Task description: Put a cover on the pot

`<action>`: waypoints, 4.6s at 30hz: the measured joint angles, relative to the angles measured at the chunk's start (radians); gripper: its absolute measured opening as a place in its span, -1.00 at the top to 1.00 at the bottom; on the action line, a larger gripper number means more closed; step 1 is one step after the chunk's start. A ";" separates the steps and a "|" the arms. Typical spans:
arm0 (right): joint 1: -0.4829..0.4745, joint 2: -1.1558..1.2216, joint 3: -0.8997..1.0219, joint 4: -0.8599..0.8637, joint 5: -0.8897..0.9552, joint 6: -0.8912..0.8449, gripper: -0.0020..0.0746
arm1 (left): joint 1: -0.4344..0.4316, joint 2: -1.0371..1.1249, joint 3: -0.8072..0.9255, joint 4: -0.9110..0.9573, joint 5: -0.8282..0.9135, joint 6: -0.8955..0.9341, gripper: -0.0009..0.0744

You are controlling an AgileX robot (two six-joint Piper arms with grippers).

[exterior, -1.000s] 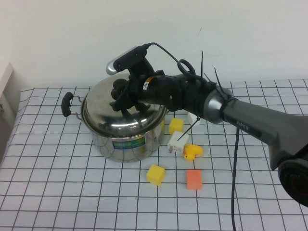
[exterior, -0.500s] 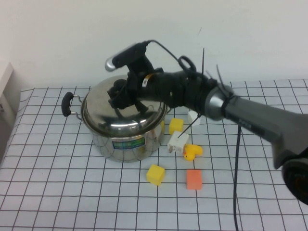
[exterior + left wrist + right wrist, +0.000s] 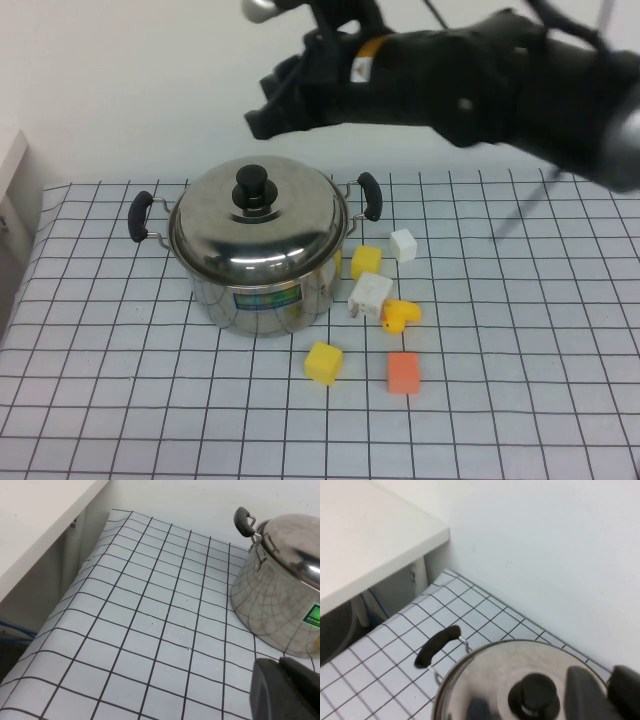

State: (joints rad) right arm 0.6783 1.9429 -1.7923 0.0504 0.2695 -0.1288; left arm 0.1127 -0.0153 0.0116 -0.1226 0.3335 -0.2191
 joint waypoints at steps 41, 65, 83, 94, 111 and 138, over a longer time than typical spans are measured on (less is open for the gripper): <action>-0.090 -1.567 1.412 -0.251 0.023 0.129 0.95 | 0.000 0.000 0.000 0.000 0.000 0.000 0.98; -0.743 -1.954 1.819 -0.123 0.038 0.129 0.95 | 0.000 0.000 0.000 0.000 0.000 0.000 0.98; -0.706 -1.954 1.814 -0.123 0.064 0.138 0.95 | 0.000 0.000 0.000 0.000 0.000 0.000 0.98; -0.706 -1.954 1.814 -0.123 0.064 0.138 0.95 | 0.000 0.000 0.000 0.000 0.000 0.000 0.98; -0.706 -1.954 1.814 -0.123 0.064 0.138 0.95 | 0.000 0.000 0.000 0.000 0.000 0.000 0.98; -0.706 -1.954 1.814 -0.123 0.064 0.138 0.95 | 0.000 0.000 0.000 0.000 0.000 0.000 0.98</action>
State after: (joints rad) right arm -0.0278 -0.0111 0.0212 -0.0725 0.3337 0.0095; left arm 0.1127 -0.0153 0.0116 -0.1226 0.3335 -0.2191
